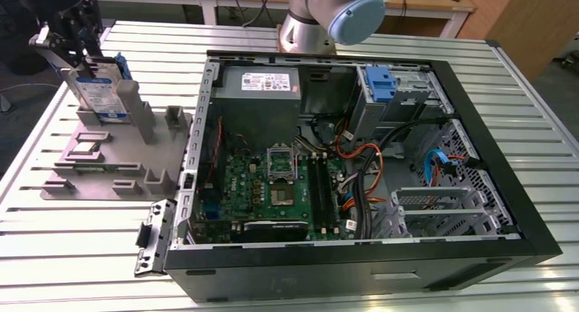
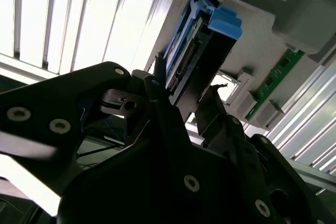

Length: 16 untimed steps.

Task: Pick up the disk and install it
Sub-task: 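Pick up the disk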

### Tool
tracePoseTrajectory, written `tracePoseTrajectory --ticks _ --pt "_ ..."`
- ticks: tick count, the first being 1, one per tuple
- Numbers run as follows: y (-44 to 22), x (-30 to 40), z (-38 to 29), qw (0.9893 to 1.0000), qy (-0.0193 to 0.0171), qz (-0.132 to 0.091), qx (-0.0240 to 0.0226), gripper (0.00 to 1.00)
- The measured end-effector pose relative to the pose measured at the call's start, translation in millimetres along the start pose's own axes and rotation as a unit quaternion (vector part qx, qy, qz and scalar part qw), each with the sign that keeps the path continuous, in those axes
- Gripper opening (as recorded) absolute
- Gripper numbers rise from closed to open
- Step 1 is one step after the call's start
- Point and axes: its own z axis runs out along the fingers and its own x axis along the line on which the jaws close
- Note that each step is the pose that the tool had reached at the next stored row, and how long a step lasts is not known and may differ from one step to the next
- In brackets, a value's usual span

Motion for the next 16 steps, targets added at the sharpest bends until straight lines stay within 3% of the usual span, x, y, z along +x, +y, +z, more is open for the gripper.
tracePoseTrajectory --ticks 16 --pt "-2.0 -0.2 0.8 0.9999 0.0004 -0.014 -0.0006 0.48"
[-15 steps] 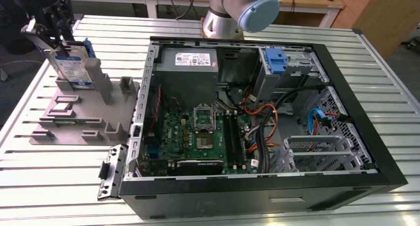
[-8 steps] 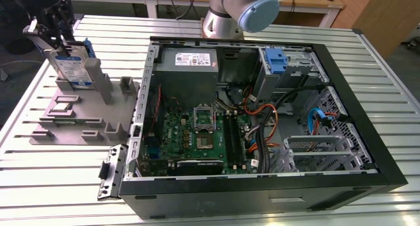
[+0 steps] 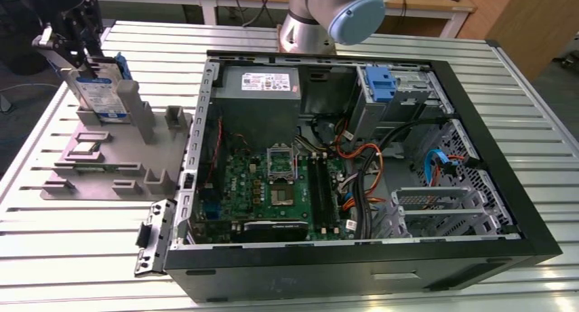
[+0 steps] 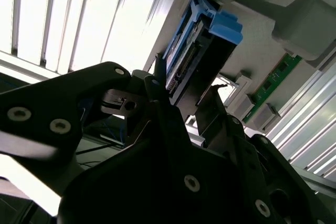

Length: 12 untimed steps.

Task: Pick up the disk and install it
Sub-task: 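Pick up the disk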

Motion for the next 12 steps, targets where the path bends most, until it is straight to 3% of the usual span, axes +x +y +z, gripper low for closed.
tracePoseTrajectory --ticks 5,7,8,12 --pt "0.0 0.0 0.0 1.0 0.0 0.0 0.0 0.48" --pt "0.0 0.0 0.0 1.0 0.0 0.0 0.0 0.47" --pt "0.0 0.0 0.0 1.0 0.0 0.0 0.0 0.4" --pt "0.0 0.0 0.0 1.0 0.0 0.0 0.0 0.4"
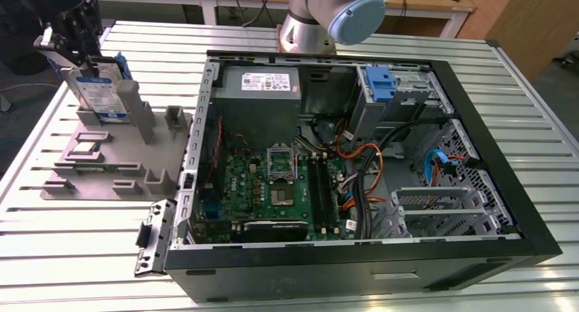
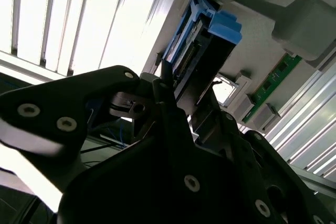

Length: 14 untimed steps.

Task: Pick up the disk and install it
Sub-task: 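Pick up the disk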

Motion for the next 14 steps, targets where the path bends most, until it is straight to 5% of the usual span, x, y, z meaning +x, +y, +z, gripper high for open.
tracePoseTrajectory --ticks 14 --pt "-0.4 0.0 0.3 0.9999 0.0005 -0.014 -0.0006 0.35"
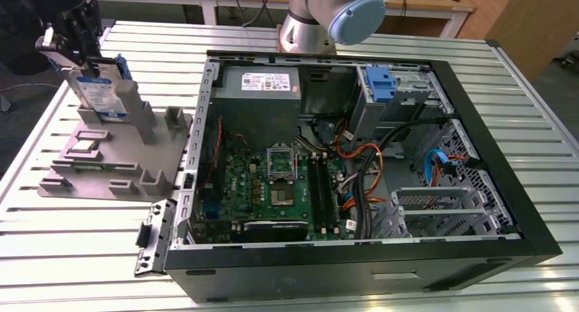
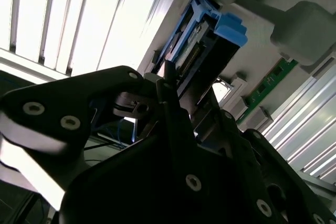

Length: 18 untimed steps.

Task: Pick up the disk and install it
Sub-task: 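Pick up the disk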

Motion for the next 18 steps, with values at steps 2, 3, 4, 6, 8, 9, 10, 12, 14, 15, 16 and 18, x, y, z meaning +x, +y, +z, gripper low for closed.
tracePoseTrajectory --ticks 2,3,4,6,8,9,10,12,14,15,16,18 --pt "0.0 0.0 0.0 1.0 0.0005 -0.006 -0.0003 0.35" --pt "0.0 0.0 0.0 1.0 0.0005 -0.007 -0.0003 0.35" --pt "-0.1 0.0 0.0 1.0 0.0005 -0.007 -0.0004 0.35" --pt "-0.1 0.0 0.0 1.0 0.0005 -0.007 -0.0003 0.35" --pt "-0.1 0.0 0.0 1.0 0.0005 -0.007 -0.0003 0.35" --pt "-0.1 0.0 0.0 1.0 0.0005 -0.007 -0.0003 0.35" --pt "-0.1 0.0 0.0 1.0 0.0005 -0.007 -0.0004 0.35" --pt "-0.1 0.0 0.0 1.0 0.0005 -0.007 -0.0004 0.35" --pt "-0.1 0.0 0.0 1.0 0.0005 -0.007 -0.0004 0.35" --pt "-0.1 0.0 0.0 1.0 0.0005 -0.007 -0.0004 0.35" --pt "-0.1 0.0 0.0 1.0 0.0005 -0.007 -0.0003 0.35" --pt "-0.1 0.0 0.0 1.0 0.0005 -0.007 -0.0003 0.35"
